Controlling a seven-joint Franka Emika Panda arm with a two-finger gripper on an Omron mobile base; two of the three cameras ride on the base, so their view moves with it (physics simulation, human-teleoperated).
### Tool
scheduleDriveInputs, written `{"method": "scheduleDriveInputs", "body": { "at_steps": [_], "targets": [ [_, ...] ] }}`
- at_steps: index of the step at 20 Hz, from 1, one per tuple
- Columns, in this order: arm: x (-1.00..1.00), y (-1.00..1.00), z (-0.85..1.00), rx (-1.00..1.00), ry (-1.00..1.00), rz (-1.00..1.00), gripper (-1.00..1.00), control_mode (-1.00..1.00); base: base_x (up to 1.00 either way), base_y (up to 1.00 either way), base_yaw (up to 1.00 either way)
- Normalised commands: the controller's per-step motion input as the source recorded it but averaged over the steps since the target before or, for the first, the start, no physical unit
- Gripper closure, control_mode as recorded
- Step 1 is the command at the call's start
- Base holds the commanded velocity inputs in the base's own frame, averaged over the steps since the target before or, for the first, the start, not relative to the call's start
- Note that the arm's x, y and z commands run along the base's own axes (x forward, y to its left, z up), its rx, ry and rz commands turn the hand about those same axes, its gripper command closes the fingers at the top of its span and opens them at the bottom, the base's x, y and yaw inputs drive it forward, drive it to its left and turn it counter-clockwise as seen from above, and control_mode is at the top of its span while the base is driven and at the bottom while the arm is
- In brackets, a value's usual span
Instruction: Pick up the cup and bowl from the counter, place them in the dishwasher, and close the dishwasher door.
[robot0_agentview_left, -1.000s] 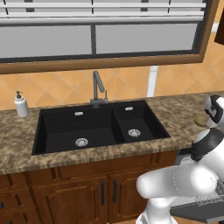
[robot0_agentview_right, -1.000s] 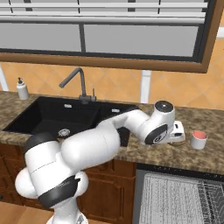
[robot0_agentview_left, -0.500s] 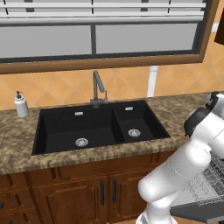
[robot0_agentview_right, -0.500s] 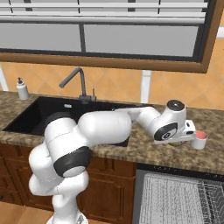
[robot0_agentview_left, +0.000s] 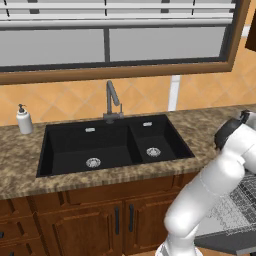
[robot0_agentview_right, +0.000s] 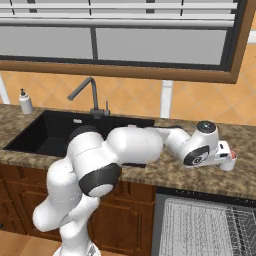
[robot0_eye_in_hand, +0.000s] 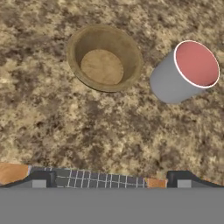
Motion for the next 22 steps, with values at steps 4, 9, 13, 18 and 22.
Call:
{"method": "scheduleDriveInputs", "body": {
  "at_steps": [4,9,13,18,22],
  "targets": [
    [0.25,-0.13,0.02,0.02,0.02,0.01,-1.00,-1.00,0.00,0.00,0.00],
    [0.18,0.00,-0.02,0.00,0.03,0.06,-1.00,-1.00,0.00,0.00,0.00],
    [0.17,-0.04,-0.15,0.00,0.01,0.08,-1.00,-1.00,0.00,0.00,0.00],
    [0.11,-0.25,-0.01,0.00,0.03,0.10,-1.00,-1.00,0.00,0.00,0.00],
    [0.14,-0.17,0.00,0.00,0.04,0.09,-1.00,-1.00,0.00,0.00,0.00]
  ]
}}
